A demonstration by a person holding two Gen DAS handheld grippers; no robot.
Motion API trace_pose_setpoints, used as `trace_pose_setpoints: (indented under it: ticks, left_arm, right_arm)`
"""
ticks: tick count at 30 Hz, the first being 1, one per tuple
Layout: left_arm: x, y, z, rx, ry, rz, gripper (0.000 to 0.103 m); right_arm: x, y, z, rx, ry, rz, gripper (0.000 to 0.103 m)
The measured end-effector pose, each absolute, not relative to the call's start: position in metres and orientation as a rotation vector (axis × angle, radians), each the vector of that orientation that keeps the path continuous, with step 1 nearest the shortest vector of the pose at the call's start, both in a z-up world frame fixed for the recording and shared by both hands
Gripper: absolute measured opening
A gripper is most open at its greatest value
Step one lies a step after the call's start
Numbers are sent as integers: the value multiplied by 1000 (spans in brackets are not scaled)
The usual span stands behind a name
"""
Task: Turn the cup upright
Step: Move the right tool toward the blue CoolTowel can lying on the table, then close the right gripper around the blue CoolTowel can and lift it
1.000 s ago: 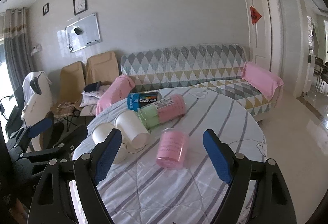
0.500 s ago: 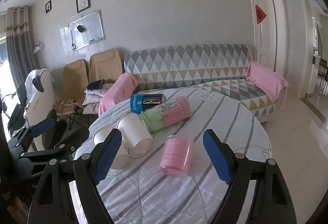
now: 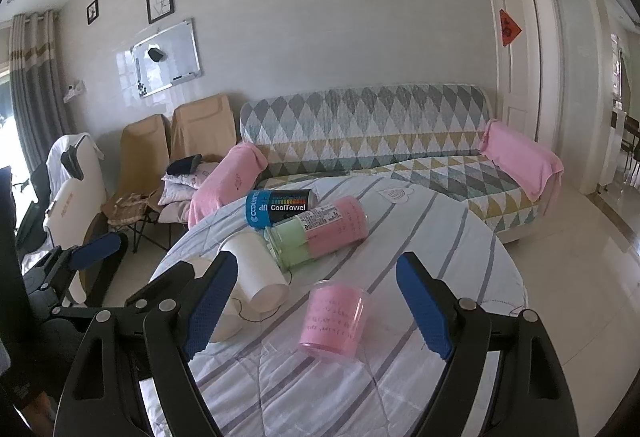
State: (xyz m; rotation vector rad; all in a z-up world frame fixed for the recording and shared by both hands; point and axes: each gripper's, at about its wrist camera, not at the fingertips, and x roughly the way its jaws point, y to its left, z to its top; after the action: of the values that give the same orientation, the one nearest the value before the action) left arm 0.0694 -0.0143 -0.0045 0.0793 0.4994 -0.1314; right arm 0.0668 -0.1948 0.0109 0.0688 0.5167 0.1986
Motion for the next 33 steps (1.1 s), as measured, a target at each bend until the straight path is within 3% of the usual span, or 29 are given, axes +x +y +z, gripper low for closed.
trace_pose_setpoints:
  ticks: [21, 33]
  left_arm:
    - [89, -3, -3, 102, 512, -54, 103]
    - [125, 53, -6, 8, 650, -37, 103]
  right_arm:
    - [91, -191, 23, -10, 511, 230, 83]
    - [151, -177, 20, -130, 617, 360, 83]
